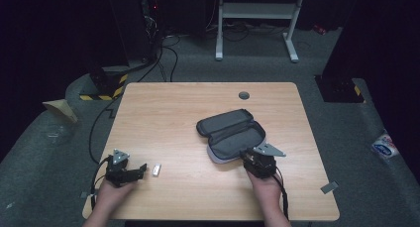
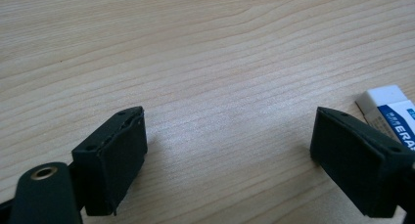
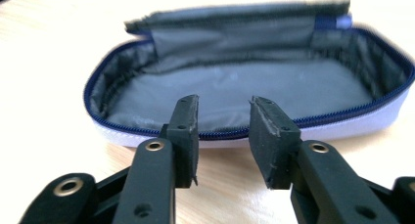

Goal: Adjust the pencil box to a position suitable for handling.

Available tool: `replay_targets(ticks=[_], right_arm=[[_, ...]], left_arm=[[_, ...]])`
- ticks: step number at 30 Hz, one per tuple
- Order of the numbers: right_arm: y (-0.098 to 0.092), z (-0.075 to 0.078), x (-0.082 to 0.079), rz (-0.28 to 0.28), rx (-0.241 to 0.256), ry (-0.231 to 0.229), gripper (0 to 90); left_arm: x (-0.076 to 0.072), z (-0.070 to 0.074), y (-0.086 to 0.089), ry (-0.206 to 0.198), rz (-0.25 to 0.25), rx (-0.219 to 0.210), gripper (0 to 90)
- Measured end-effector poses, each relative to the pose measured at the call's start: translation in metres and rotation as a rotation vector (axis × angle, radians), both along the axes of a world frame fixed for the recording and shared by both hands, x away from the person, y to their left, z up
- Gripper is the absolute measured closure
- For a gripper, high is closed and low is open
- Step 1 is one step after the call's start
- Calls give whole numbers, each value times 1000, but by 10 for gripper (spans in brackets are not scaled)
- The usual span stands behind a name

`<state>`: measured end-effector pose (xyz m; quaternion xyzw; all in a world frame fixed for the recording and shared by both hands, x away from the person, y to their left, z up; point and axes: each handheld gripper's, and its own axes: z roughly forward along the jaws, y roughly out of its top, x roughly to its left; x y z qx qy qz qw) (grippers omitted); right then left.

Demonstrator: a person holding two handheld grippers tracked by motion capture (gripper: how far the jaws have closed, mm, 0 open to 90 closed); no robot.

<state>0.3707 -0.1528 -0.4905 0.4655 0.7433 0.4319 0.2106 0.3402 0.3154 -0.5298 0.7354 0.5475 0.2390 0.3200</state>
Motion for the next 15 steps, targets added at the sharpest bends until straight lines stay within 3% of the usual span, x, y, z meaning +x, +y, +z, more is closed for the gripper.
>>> replay_targets(ticks=[3,11,15], right_arm=[[-5,9,4,-16,-20,-23,608],[-39,15,48,-159,-61,-1,594],[-47,12,68,-188,-74,32,599]], left_arm=[[0,0,0,-1,-2,1,147],[-2,0,0,-8,-6,2,167],[-4,1,1,-19,-23,1,228]])
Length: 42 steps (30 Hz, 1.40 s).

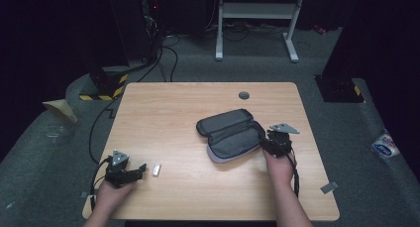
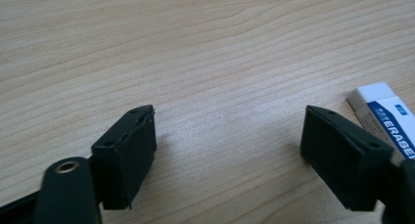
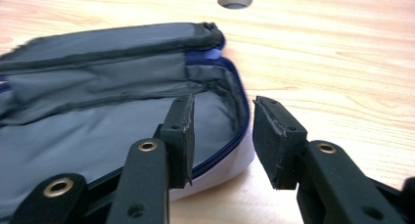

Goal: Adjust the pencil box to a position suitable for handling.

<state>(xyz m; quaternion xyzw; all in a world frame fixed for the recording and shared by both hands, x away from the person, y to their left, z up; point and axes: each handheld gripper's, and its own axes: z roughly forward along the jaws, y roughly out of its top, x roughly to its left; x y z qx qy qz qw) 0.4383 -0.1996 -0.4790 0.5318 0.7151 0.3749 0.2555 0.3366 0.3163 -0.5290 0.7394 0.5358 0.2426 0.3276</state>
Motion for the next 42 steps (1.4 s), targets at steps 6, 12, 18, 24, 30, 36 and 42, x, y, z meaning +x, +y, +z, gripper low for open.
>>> replay_targets(ticks=[6,12,18,24,30,36,42], right_arm=[[-2,-5,14,-5,-2,27,703],[-1,-8,5,17,8,40,797],[2,-6,-6,50,17,19,807],[13,-9,-13,85,10,13,806],[24,-11,-18,111,14,2,799],[30,-13,-25,127,29,-7,790],[31,-15,-29,132,34,-12,787]], left_arm=[[-2,4,3,1,-21,0,417],[-6,18,6,-51,4,-41,527],[-6,33,-5,-117,2,-52,554],[-3,40,-24,-134,-38,-62,576],[0,44,-47,-148,-83,-44,598],[11,47,-74,-152,-123,-57,595],[23,51,-112,-165,-170,-117,656]])
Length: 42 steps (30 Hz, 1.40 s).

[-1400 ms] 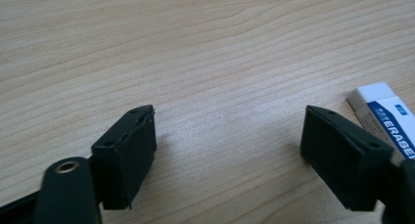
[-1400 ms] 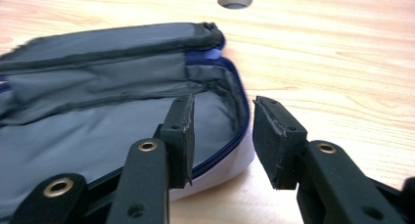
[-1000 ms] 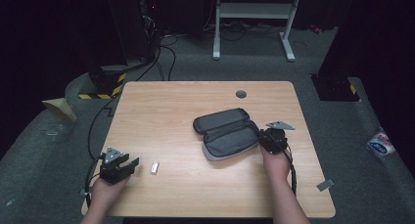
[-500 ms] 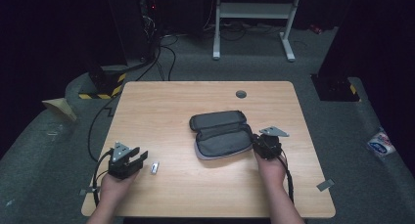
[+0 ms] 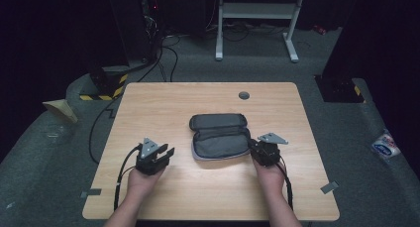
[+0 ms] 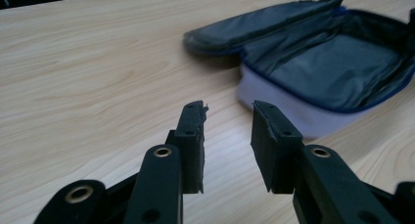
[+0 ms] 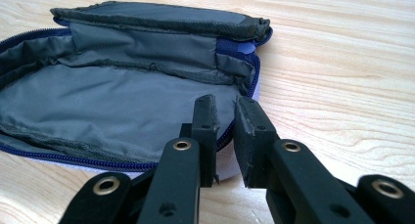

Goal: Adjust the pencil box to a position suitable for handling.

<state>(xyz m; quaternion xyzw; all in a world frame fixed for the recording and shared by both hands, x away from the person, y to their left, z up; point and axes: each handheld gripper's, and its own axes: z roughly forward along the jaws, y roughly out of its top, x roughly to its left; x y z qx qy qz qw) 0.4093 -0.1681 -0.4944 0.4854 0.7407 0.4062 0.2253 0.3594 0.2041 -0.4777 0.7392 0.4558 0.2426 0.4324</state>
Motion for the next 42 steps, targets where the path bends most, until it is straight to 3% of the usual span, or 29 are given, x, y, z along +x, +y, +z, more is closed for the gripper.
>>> replay_targets(ticks=[2,8,14,19,26,36,42], right_arm=[[1,0,-1,-4,3,6,784],[2,-1,-3,9,11,2,778],[4,-4,-5,18,15,-5,780],[7,-4,-5,25,27,-1,784],[25,-4,1,61,18,0,784],[42,-5,7,81,16,7,783],[41,-1,5,77,28,-11,725]], left_arm=[[5,1,-13,-6,-7,-17,644],[24,-3,-44,40,-17,-64,572],[35,-12,-57,93,-1,-25,605],[37,-15,-54,103,21,-8,710],[40,-16,-38,103,61,18,774],[39,-19,-21,97,85,-4,776],[38,-17,-15,74,89,-37,688]])
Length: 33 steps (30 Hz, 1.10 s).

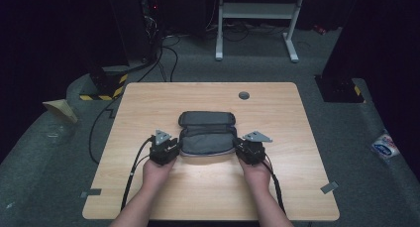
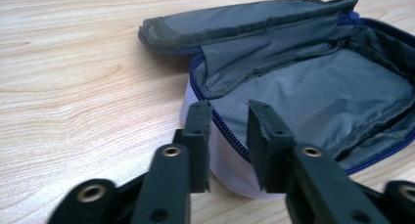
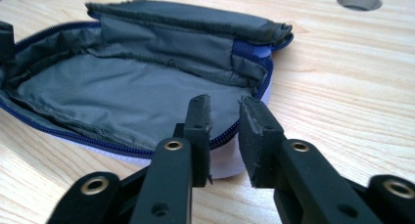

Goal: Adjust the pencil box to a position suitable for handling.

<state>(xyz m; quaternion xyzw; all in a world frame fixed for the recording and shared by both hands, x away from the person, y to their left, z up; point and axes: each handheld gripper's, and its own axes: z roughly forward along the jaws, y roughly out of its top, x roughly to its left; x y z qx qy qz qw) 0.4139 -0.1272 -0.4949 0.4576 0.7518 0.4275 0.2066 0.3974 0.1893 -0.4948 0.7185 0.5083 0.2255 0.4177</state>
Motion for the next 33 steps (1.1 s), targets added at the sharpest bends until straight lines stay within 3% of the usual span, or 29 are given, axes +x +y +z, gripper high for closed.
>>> replay_targets(ticks=[8,12,19,25,29,33], right_arm=[[-14,13,-6,-25,24,-37,667],[-25,16,-13,-22,2,-51,666],[-51,5,-30,-55,-27,-32,646],[-66,-8,-48,-70,-66,-7,644],[-71,-17,-60,-66,-99,0,640],[-76,-24,-72,-59,-129,12,636]], left_arm=[[-5,9,2,-24,-17,-30,595],[-9,14,11,-23,-21,-13,620],[-20,16,30,-38,-11,21,614],[-43,10,61,-31,8,71,646],[-59,3,73,-20,14,75,660],[-74,-6,78,5,18,50,641]])
